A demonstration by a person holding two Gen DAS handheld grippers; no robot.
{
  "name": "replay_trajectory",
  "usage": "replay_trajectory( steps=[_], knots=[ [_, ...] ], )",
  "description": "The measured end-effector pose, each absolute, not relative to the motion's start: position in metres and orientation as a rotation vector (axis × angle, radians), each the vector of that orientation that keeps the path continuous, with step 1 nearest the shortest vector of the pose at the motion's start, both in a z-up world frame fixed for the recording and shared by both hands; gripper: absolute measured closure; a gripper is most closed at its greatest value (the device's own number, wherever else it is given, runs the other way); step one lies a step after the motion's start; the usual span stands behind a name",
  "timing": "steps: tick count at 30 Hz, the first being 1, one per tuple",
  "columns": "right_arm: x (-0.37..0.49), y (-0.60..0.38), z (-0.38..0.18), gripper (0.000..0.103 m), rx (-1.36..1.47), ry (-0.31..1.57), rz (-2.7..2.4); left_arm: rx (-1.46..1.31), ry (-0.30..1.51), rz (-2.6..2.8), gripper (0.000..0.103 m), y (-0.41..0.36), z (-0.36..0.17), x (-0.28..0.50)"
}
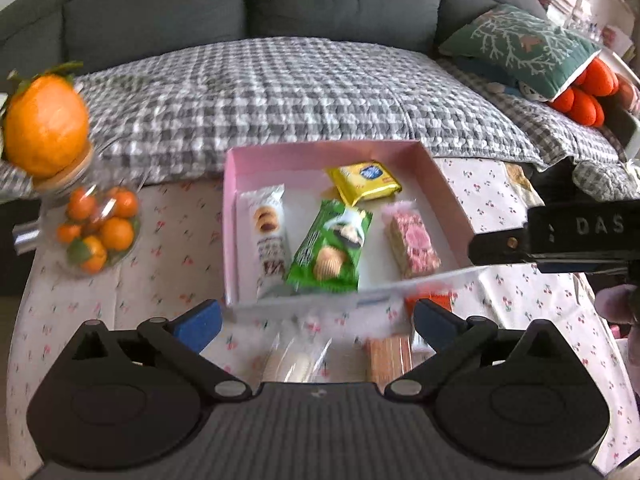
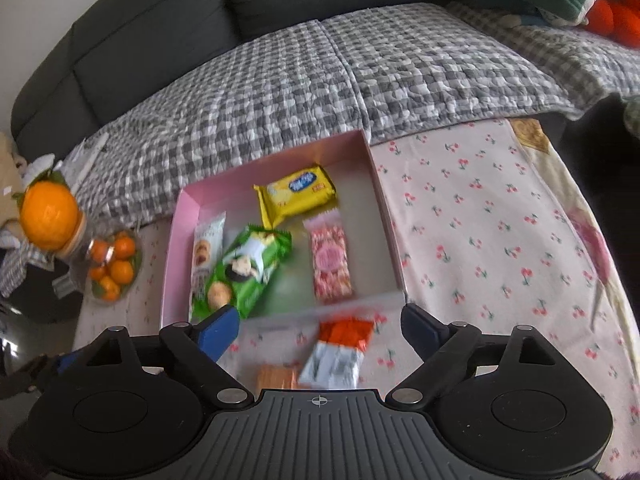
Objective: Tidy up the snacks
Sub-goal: 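Lift both open tools away from the box, then grasp the clear-wrapped white snack with the left tool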
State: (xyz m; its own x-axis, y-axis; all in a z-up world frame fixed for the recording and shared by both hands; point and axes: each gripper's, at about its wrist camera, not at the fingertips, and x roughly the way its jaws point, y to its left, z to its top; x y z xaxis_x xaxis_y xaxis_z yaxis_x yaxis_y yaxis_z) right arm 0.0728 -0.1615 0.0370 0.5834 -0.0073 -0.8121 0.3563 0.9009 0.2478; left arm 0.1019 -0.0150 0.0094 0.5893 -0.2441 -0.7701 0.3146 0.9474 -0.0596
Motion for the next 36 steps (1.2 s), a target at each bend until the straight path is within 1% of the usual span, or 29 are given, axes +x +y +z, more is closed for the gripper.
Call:
replay_trajectory(
  steps=[9, 13, 16, 23, 31, 36],
  knots=[
    [0.040, -0.141, 0.031, 0.011, 0.370, 0.953, -0.204, 0.013, 0.912, -0.301, 0.001, 0.005, 0.006, 0.076],
    [0.028, -0.137, 0.022, 0.008, 0.359, 0.946, -0.193, -0.006, 0.894, -0.300, 0.001, 0.013, 0.000, 0.067],
    [0.018, -0.138, 0.012, 0.007, 0.352, 0.937, -0.168, 0.003, 0.901, -0.285, 0.001, 0.019, -0.007, 0.063],
    [0.003, -0.139, 0.000, 0.007, 0.310, 0.993, -0.149, 0.050, 0.921, -0.272, 0.001, 0.034, -0.022, 0.053],
    [-0.011, -0.129, -0.019, 0.007, 0.142, 1.053, -0.110, 0.089, 0.975, -0.249, 0.001, 0.046, -0.039, 0.049],
    [-0.015, -0.123, -0.031, 0.007, 0.009, 1.075, -0.093, 0.118, 0.924, -0.291, 0.001, 0.043, -0.043, 0.048]
  ],
)
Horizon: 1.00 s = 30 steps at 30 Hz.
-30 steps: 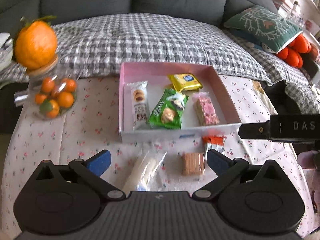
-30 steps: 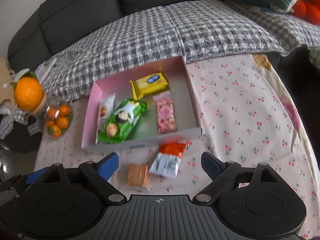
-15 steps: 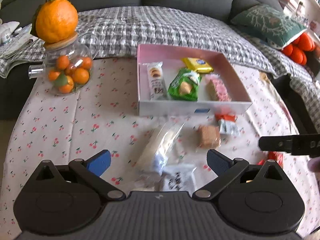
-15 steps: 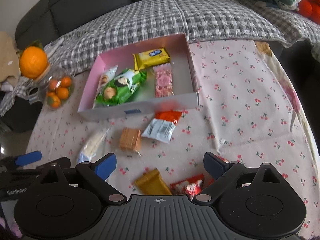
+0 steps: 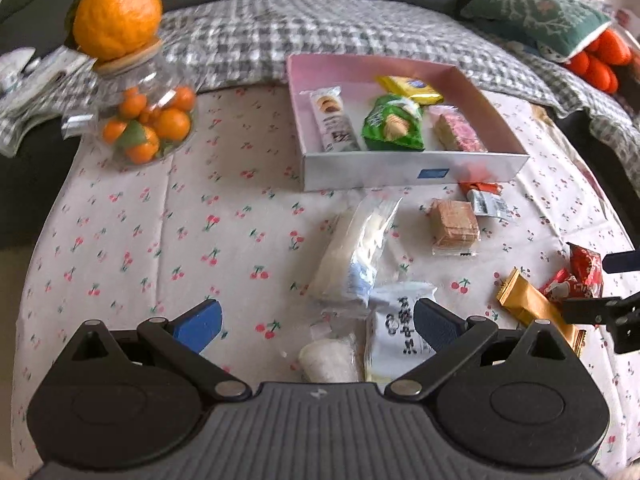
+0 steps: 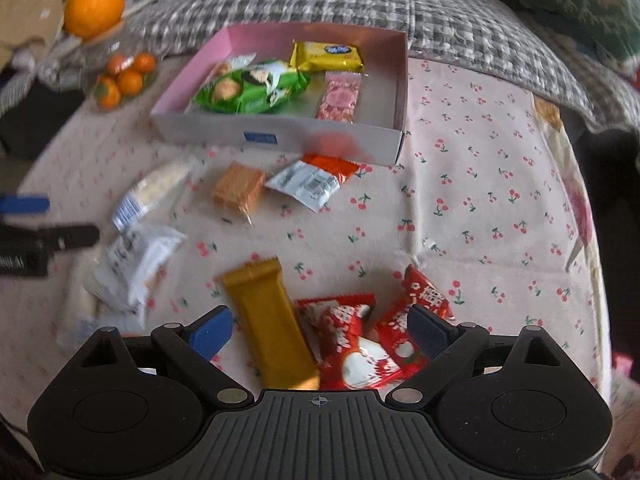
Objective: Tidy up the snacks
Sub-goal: 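Grasp the clear-wrapped white snack with the left tool, then grasp the wafer biscuit packet with the right tool while the left tool holds the clear snack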
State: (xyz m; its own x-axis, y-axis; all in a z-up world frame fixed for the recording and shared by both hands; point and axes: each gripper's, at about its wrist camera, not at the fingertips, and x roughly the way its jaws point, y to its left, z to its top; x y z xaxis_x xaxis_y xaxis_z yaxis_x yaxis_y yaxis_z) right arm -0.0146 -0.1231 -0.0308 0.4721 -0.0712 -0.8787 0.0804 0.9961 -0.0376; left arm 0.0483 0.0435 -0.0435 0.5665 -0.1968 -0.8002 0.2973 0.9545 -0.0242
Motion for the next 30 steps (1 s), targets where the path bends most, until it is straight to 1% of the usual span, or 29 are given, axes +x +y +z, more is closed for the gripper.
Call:
replay_trajectory(
  steps=[5, 7, 10, 16, 17, 18, 21, 22, 25, 26, 27, 30],
  knots=[
    [-0.014, -0.118, -0.034, 0.007, -0.044, 1.023, -0.062, 0.137, 0.870, -0.336, 0.001, 0.040, -0.052, 0.056],
    [-0.014, -0.114, -0.035, 0.007, -0.039, 0.976, -0.019, 0.146, 0.859, -0.357, 0.003, 0.038, -0.057, 0.061],
    [-0.011, -0.108, -0.037, 0.007, -0.032, 0.936, 0.056, 0.147, 0.870, -0.391, 0.008, 0.036, -0.064, 0.067],
    [0.012, -0.101, -0.051, 0.007, 0.026, 1.000, 0.098, 0.110, 0.922, -0.392, 0.021, 0.033, -0.075, 0.079],
    [0.015, -0.098, -0.053, 0.007, 0.011, 1.006, 0.088, 0.107, 0.928, -0.388, 0.025, 0.033, -0.075, 0.081],
    [0.018, -0.096, -0.055, 0.007, -0.003, 1.009, 0.082, 0.104, 0.934, -0.388, 0.027, 0.033, -0.076, 0.082],
    [0.027, -0.092, -0.062, 0.007, -0.038, 1.017, 0.075, 0.091, 0.947, -0.392, 0.040, 0.031, -0.078, 0.087],
    [0.030, -0.091, -0.064, 0.007, -0.046, 1.026, 0.074, 0.093, 0.947, -0.388, 0.041, 0.030, -0.078, 0.088],
    [0.041, -0.088, -0.070, 0.007, -0.054, 1.063, 0.064, 0.115, 0.952, -0.357, 0.049, 0.026, -0.078, 0.093],
    [0.043, -0.087, -0.071, 0.007, -0.056, 1.062, 0.060, 0.117, 0.952, -0.345, 0.055, 0.025, -0.078, 0.094],
    [0.046, -0.085, -0.071, 0.007, -0.057, 1.061, 0.060, 0.118, 0.954, -0.328, 0.058, 0.025, -0.078, 0.096],
    [0.053, -0.082, -0.071, 0.007, -0.039, 1.063, 0.049, 0.098, 0.965, -0.306, 0.060, 0.026, -0.077, 0.101]
  ],
)
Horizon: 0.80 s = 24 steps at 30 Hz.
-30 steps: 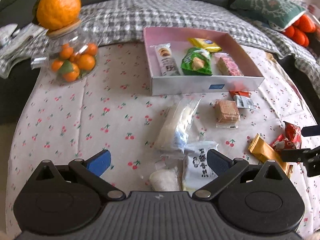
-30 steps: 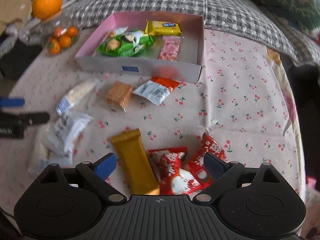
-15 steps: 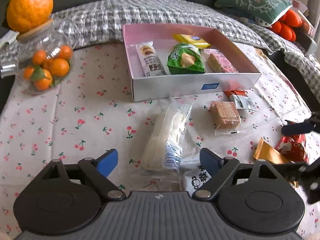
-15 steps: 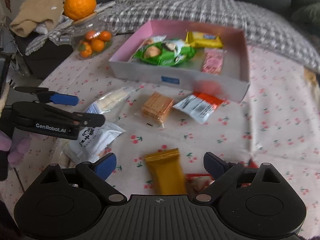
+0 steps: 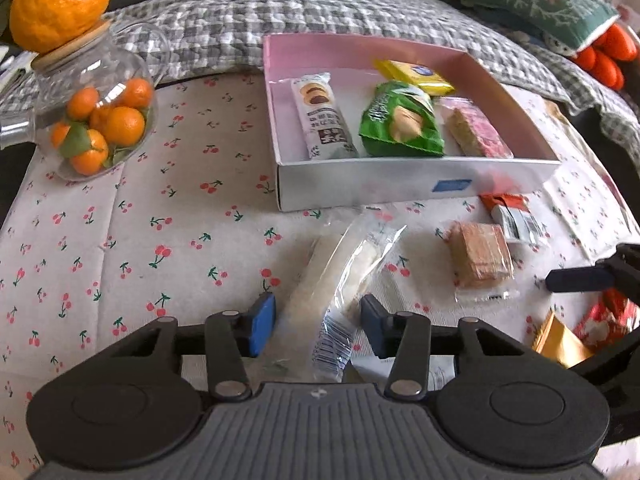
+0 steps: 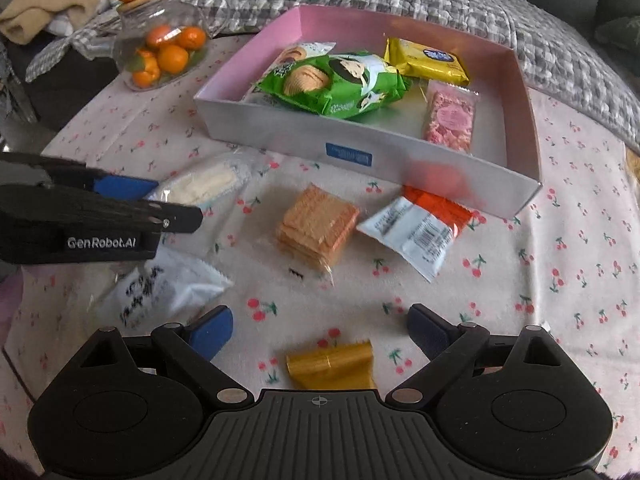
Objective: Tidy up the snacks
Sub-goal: 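Grasp the wafer biscuit packet with the right tool while the left tool holds the clear snack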
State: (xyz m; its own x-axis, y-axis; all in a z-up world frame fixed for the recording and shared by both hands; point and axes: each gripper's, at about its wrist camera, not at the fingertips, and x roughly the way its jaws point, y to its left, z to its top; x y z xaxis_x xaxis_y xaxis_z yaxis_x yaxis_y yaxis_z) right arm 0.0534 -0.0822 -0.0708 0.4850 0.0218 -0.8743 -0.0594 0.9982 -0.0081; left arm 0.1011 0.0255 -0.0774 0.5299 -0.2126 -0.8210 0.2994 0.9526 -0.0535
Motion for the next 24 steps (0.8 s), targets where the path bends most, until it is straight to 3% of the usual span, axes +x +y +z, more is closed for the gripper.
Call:
replay_trajectory(
  steps=[12, 17, 24],
  knots=[
    [0.075, -0.086, -0.070, 0.008, 0.060, 1.060, -0.032, 0.035, 1.015, -0.257, 0.066, 0.033, -0.072, 0.105],
    [0.079, -0.093, -0.065, 0.017, 0.140, 1.054, -0.074, 0.010, 1.033, -0.240, 0.068, 0.038, -0.072, 0.105],
    [0.083, -0.096, -0.060, 0.041, 0.248, 1.051, -0.099, -0.041, 1.060, -0.220, 0.070, 0.040, -0.070, 0.104]
  ],
)
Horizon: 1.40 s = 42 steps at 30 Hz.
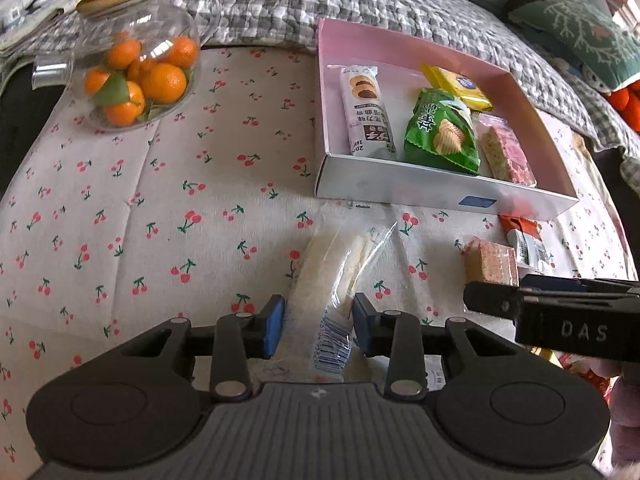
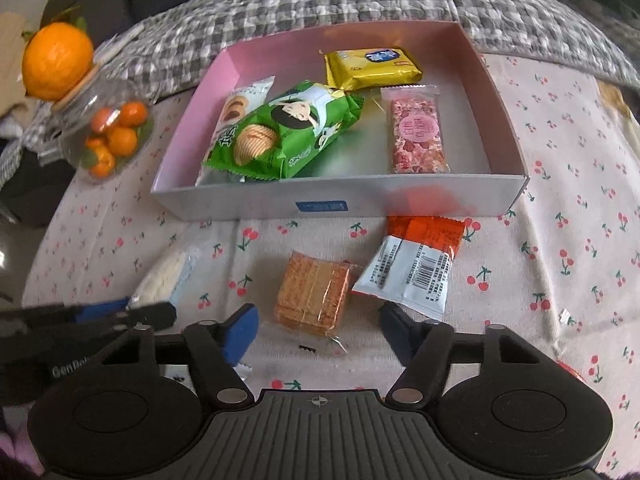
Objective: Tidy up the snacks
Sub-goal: 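Grasp the wafer biscuit packet with the right tool while the left tool holds the clear snack, then carry the wafer and clear snack into the pink box and open both tools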
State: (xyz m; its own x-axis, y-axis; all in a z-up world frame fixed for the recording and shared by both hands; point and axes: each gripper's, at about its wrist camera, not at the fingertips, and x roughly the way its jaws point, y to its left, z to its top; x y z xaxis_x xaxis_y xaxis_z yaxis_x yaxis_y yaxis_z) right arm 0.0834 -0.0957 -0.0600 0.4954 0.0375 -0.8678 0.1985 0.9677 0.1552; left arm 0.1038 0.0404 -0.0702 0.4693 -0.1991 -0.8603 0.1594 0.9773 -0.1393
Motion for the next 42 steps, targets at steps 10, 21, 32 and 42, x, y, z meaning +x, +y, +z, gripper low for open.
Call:
replay_trajectory(
  steps=[10, 21, 32, 42],
  knots=[
    [0.084, -0.094, -0.057, 0.064, 0.281, 1.058, -0.088, -0.030, 1.062, -0.229, 0.071, 0.036, -0.070, 0.103],
    [0.076, -0.104, -0.043, 0.066, 0.367, 1.087, -0.067, -0.047, 1.062, -0.252, 0.071, 0.037, -0.065, 0.101],
    [0.068, -0.119, -0.016, 0.067, 0.509, 1.016, -0.042, -0.107, 1.018, -0.264, 0.074, 0.044, -0.048, 0.100],
    [0.065, -0.168, 0.012, 0.067, 0.690, 0.848, -0.109, -0.190, 0.978, -0.271, 0.079, 0.052, -0.032, 0.102]
  ],
)
